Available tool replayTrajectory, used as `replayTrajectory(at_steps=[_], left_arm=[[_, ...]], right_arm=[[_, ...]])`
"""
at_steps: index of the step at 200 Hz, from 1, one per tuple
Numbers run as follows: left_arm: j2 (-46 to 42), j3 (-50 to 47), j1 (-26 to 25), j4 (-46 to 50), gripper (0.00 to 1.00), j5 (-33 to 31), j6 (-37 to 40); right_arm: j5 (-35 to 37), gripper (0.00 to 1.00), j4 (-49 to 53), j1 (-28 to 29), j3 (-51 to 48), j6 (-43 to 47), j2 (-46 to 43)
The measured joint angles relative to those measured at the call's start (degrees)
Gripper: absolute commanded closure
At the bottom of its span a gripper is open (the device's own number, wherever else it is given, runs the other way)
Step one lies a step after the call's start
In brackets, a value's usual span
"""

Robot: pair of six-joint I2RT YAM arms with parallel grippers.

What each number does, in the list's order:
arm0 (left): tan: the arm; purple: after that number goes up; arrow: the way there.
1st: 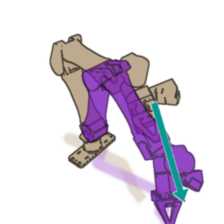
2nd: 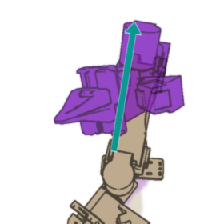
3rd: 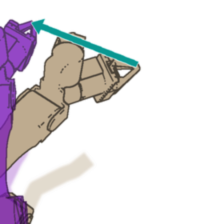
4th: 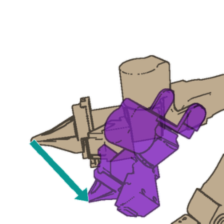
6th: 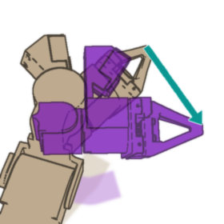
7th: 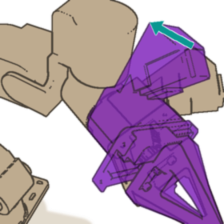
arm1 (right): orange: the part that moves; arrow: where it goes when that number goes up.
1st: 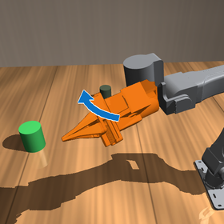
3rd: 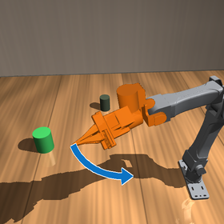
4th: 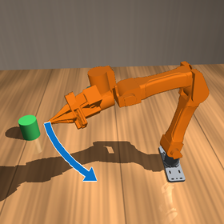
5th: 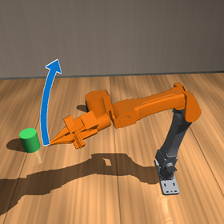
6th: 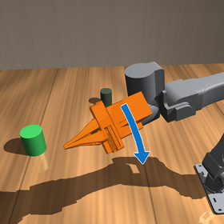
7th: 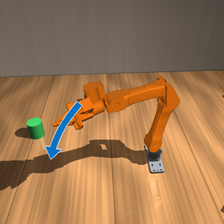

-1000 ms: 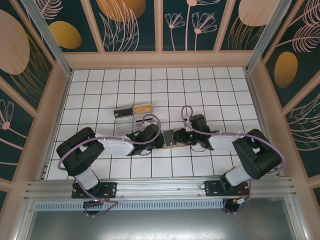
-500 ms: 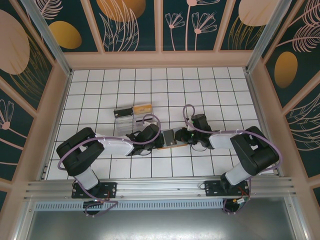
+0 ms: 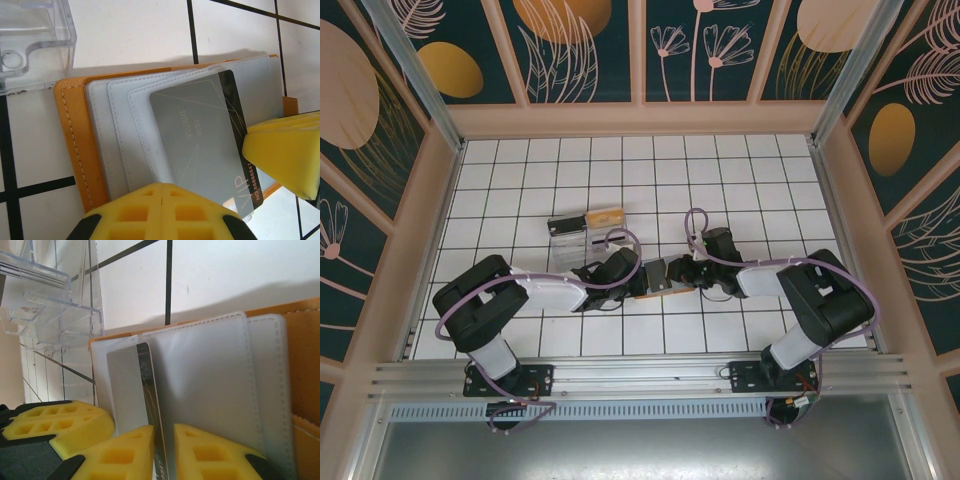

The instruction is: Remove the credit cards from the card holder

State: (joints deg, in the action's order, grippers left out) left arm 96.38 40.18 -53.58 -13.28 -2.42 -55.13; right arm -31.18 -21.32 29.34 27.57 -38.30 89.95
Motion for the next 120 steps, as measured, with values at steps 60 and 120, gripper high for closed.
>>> replayTrajectory(at_steps=[60,120], left_arm=[[0.0,0.0,0.0,0.0,1.0,0.0,0.0],[0.0,0.0,0.0,0.0,1.0,0.0,0.0]], right_arm=[[-0.6,0.97,-0.6,0.0,0.0,-0.1,0.3],[-1.0,1.0,-0.8,-1.8,-0.8,0.1,0.2]])
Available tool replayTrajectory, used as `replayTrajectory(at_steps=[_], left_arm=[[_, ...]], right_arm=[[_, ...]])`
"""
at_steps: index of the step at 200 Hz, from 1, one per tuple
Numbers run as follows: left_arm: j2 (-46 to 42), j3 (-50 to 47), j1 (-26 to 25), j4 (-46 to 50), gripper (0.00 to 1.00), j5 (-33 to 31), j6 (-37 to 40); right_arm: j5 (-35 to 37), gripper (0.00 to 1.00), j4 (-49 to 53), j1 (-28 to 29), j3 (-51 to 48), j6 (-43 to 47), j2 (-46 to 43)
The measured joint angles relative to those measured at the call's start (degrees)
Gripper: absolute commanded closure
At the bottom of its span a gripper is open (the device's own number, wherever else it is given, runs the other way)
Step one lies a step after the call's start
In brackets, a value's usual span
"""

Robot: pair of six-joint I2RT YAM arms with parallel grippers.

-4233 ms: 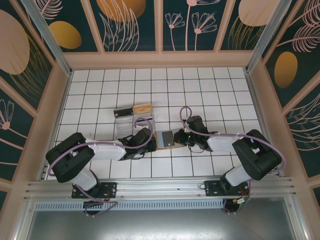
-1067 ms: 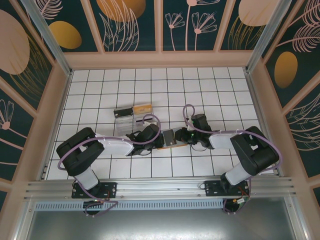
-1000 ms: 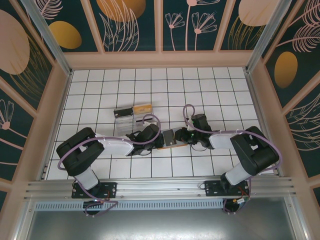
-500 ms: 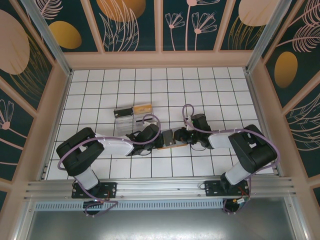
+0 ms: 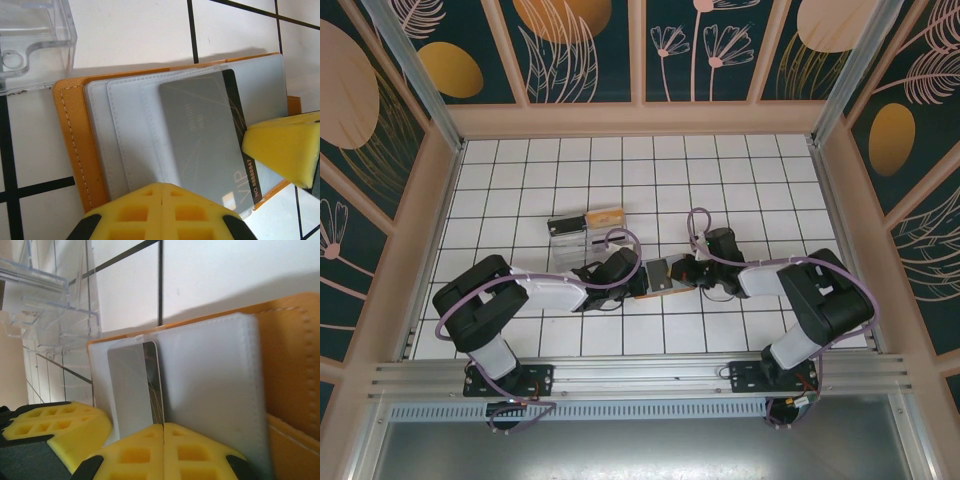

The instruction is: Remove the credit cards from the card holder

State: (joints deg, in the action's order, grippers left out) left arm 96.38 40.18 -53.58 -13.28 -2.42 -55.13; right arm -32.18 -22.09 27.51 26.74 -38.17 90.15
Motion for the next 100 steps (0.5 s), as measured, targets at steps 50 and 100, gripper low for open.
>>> replayTrajectory(at_steps=[50,100], left_arm=[[0.0,0.0,0.0,0.0,1.0,0.0,0.0],[0.0,-0.1,0.0,0.0,1.0,0.0,0.0]], right_arm=[[-1.1,1.0,1.5,-3.7,-0.9,2.3,-1.1],[-2.2,1.0,3.5,-7.5,-2.3,4.1,-4.0]])
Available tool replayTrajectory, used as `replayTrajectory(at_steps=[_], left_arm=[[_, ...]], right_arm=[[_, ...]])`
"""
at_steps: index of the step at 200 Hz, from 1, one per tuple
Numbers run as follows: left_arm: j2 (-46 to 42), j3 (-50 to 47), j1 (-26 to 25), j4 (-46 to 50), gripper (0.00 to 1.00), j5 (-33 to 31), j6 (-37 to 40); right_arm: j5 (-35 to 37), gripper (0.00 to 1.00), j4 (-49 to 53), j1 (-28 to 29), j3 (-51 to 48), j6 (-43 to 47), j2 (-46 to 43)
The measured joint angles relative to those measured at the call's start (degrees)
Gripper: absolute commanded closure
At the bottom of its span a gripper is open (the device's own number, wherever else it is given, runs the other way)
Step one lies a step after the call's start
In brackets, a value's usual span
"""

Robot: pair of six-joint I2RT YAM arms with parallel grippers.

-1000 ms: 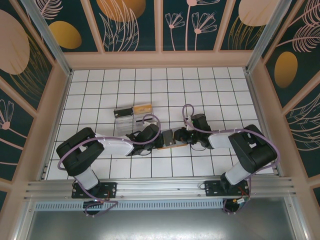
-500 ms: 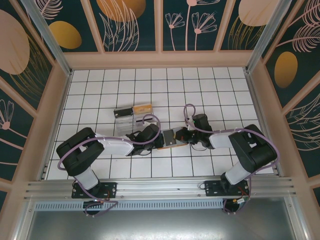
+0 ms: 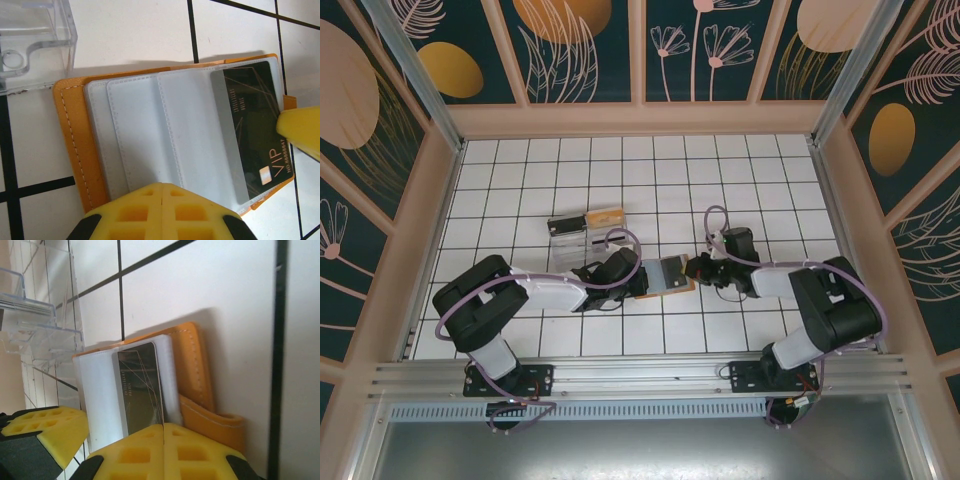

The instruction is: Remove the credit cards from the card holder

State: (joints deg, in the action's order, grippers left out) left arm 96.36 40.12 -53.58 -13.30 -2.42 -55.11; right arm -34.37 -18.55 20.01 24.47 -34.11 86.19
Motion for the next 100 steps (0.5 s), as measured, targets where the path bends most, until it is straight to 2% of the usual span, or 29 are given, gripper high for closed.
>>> replayTrajectory(at_steps=[53,100], left_arm=[[-0.3,0.0,0.0,0.3,1.0,0.0,0.0],[-5.4,-1.9,0.0,3.1,1.0,-1.9,0.0]], right_arm=[[0.5,1.0,4.7,-4.2,-1.7,1.2,-7.4],[3.7,1.0,10.5,-4.9,-1.7,2.5,-21.4]])
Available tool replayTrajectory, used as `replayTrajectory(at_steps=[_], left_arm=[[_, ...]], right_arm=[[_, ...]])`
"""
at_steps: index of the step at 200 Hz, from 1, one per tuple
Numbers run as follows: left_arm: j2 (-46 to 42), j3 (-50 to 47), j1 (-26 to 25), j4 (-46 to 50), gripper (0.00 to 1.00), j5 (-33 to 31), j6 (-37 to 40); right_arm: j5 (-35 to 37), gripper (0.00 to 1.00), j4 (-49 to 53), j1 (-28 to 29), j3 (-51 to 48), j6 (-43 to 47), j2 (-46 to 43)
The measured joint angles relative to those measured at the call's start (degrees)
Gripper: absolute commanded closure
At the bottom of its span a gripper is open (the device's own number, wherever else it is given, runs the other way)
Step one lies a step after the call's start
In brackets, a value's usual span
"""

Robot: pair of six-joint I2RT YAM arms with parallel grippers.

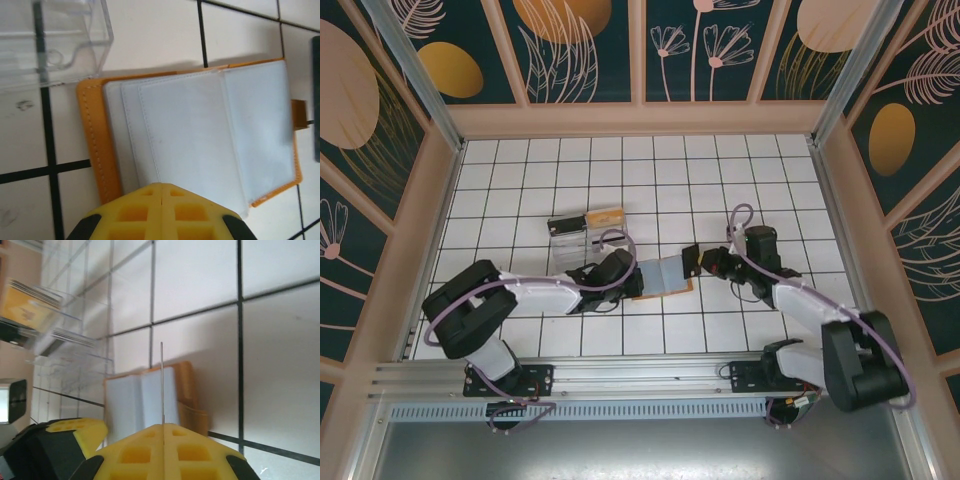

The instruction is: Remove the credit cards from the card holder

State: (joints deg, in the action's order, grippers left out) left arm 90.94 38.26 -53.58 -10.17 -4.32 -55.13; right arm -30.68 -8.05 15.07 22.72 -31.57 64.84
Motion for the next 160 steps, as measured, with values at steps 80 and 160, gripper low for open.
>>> replayTrajectory(at_steps=[80,160], left_arm=[[-28.1,-3.1,0.0,3.7,0.06,-13.3,-0.2],[-55.0,-10.1,0.0,24.2,0.01,-30.8,-5.1]], right_arm=[[6.1,1.0,2.5,5.9,3.2,5.2,-11.4],[13.9,1.0,3.6,22.7,25.3,27.0,3.7]])
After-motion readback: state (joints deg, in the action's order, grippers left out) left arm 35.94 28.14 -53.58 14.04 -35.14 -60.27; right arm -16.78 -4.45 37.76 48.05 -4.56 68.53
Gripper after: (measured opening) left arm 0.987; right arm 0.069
